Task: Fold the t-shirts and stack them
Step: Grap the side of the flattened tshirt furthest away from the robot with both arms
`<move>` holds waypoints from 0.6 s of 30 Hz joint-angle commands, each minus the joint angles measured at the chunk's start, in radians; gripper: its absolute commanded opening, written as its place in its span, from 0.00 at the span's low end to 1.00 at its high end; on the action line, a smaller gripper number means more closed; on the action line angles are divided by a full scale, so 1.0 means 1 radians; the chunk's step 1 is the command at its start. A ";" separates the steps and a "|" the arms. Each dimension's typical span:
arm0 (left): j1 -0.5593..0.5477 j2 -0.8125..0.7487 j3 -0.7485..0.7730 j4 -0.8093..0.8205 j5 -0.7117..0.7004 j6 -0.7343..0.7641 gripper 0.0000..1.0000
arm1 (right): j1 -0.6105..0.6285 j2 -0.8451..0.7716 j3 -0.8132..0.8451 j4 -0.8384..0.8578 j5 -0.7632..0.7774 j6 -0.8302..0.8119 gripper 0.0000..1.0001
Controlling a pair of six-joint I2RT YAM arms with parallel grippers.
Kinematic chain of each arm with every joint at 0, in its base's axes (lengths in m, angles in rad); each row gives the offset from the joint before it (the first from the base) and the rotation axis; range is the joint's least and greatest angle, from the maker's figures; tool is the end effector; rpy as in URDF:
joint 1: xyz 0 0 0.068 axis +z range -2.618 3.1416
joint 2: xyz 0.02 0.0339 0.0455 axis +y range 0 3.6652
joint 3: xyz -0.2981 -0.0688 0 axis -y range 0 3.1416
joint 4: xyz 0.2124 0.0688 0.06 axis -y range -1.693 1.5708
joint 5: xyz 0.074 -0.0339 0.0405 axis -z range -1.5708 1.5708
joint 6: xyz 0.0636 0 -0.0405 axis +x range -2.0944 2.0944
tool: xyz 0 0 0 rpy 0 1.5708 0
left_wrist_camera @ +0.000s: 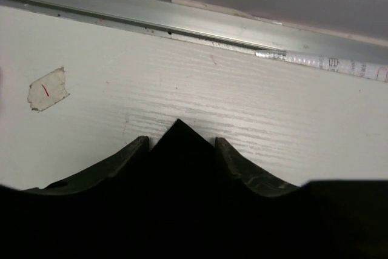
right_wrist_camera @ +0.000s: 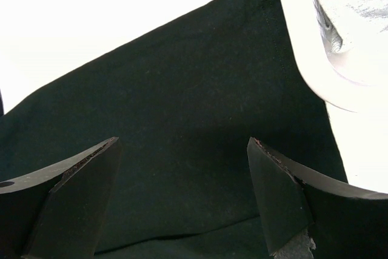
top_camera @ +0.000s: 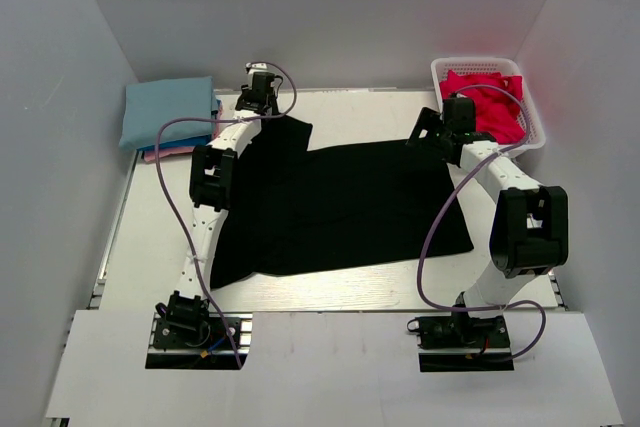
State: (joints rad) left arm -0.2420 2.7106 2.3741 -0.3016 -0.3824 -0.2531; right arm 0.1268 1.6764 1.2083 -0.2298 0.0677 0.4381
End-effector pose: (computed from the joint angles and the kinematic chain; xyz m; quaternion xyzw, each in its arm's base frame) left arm 0.6057 -0.1251 0.1453 -0.0903 0.8765 0.0564 0.4696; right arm 0.3709 0.0429 0.2793 0.1545 0.8926 0.0883 0.4143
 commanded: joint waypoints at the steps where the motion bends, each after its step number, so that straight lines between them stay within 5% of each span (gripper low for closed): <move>1: -0.002 -0.015 -0.036 -0.028 0.074 0.003 0.56 | 0.005 0.009 0.040 0.015 -0.005 0.007 0.90; 5: -0.002 -0.090 -0.163 0.015 0.099 0.032 0.43 | 0.007 0.013 0.043 0.014 0.018 0.014 0.90; 10: -0.002 -0.100 -0.173 -0.007 0.079 0.051 0.00 | 0.017 0.051 0.089 0.007 0.035 0.014 0.90; 18: -0.002 -0.137 -0.213 0.018 0.028 0.071 0.00 | 0.083 0.215 0.283 -0.054 0.148 0.043 0.90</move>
State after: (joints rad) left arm -0.2424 2.6324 2.2124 -0.2146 -0.3336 -0.2039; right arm 0.1864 1.8572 1.4052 -0.2646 0.1493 0.4568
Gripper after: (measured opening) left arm 0.014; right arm 0.896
